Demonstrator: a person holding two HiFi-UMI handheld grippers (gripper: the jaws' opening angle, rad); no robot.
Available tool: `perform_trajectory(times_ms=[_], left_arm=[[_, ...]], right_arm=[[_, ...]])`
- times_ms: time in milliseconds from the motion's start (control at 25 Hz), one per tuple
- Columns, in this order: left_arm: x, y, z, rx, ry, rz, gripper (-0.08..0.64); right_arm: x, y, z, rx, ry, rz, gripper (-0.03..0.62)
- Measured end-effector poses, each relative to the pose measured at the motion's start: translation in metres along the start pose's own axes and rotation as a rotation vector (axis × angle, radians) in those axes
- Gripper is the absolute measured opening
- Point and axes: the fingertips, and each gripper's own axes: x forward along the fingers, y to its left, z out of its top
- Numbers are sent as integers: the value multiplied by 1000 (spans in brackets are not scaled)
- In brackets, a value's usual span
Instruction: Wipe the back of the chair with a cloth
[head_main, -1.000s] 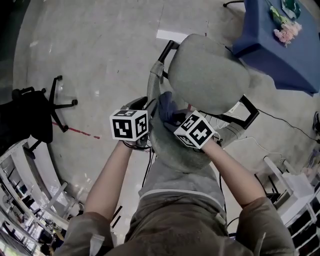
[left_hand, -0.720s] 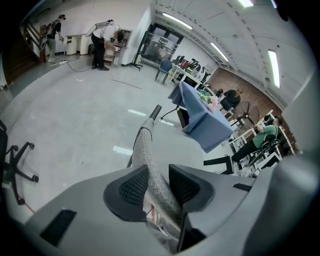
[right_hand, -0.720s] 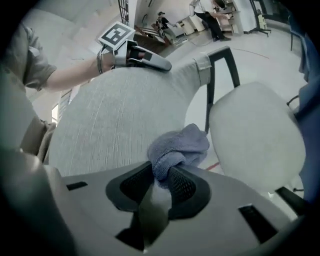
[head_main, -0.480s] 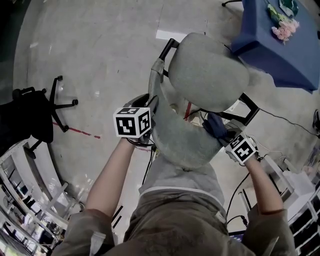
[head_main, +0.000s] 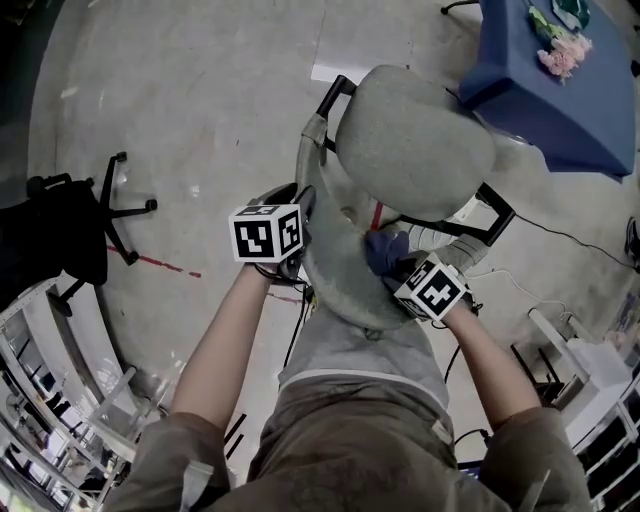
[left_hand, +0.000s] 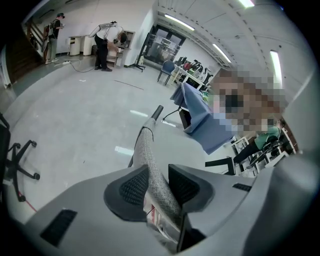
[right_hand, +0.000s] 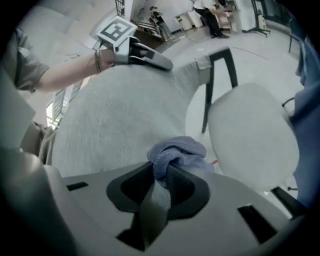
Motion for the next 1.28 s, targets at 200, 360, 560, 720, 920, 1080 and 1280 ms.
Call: perform_trajectory(times_ms=[200,360,560,720,920,1080,1280], left_arm=[[-3,-1,-3,10,32,32,140],[-8,0,-7,-59,37,18,138],[-8,-2,-8,-38,42,23,135],[-7,-3,-7,-20,45,21,135],[-10,-5,-11,13,79,6,135],[-15,-8,-10,57,86,5,135],[-15,-9,-12,62,94,5,133]], right_arm=[[8,27,105,-124,-149,-12,101],[3,29,137,-205,-140,-51,104],[2,33,111,-94,-217,-24,103],[-3,20,42,38,-179,15,100],[-28,-29,-58,166,-59,-73,98],[-63,-73,-96,164,0,-241,94],[-60,-79,-97,238,21,-228,94]])
